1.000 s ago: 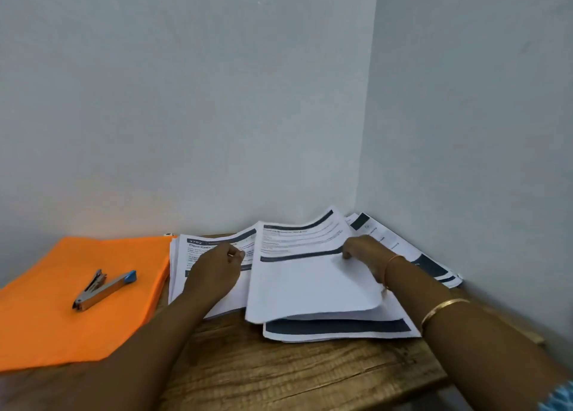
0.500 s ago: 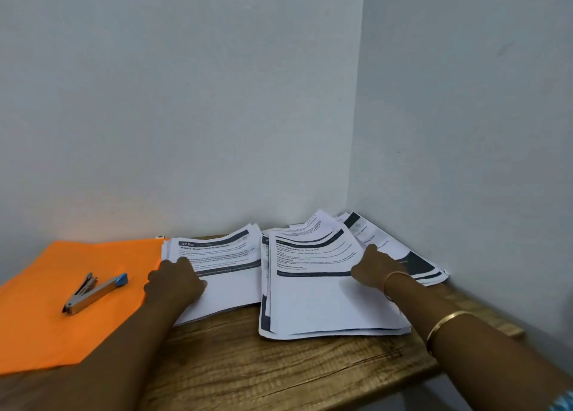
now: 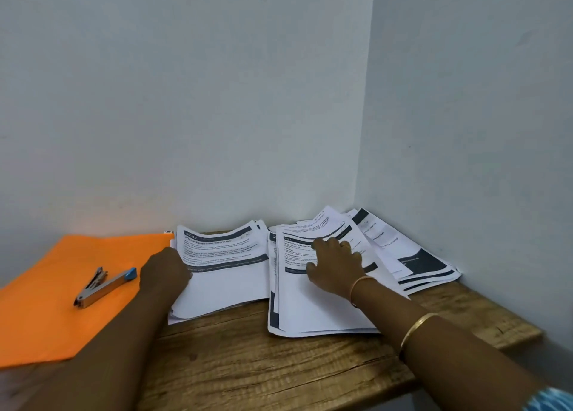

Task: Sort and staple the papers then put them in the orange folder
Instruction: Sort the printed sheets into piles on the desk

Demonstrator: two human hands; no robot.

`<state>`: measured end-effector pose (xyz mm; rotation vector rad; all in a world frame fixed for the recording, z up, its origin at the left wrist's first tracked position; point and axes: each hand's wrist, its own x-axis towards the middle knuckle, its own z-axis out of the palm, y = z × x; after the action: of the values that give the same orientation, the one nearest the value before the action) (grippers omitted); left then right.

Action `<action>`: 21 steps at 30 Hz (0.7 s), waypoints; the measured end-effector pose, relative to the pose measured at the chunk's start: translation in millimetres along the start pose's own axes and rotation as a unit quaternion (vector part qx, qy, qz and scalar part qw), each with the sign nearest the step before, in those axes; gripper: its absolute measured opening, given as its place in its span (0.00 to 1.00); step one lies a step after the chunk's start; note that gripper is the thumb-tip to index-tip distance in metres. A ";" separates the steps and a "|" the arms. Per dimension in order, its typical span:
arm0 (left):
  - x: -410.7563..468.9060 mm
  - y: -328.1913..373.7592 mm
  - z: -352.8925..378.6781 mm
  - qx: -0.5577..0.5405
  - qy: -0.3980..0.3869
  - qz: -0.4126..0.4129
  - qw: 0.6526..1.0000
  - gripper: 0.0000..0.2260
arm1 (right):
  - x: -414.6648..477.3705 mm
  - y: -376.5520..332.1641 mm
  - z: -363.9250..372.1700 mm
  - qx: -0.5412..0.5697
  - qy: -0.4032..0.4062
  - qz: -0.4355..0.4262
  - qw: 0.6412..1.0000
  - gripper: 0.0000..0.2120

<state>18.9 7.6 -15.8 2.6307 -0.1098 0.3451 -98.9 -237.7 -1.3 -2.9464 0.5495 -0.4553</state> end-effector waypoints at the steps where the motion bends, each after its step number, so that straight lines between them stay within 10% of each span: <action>1: -0.2 -0.5 -1.2 -0.001 0.010 0.004 1.000 0.06 | -0.1 -4.6 1.3 0.005 -0.006 -0.010 1.000 0.22; 13: -4.1 4.2 -11.3 -0.075 0.156 0.041 0.984 0.05 | 6.3 -33.6 -2.7 0.077 -0.036 -0.055 0.995 0.19; 21: -11.7 18.2 -26.9 -0.192 0.192 0.000 0.962 0.09 | 9.1 -46.0 -4.9 0.353 -0.088 -0.043 0.930 0.20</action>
<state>-0.9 4.5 12.3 2.1390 -0.0424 0.7475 -77.0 -198.6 13.3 -2.2846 0.1734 -0.3044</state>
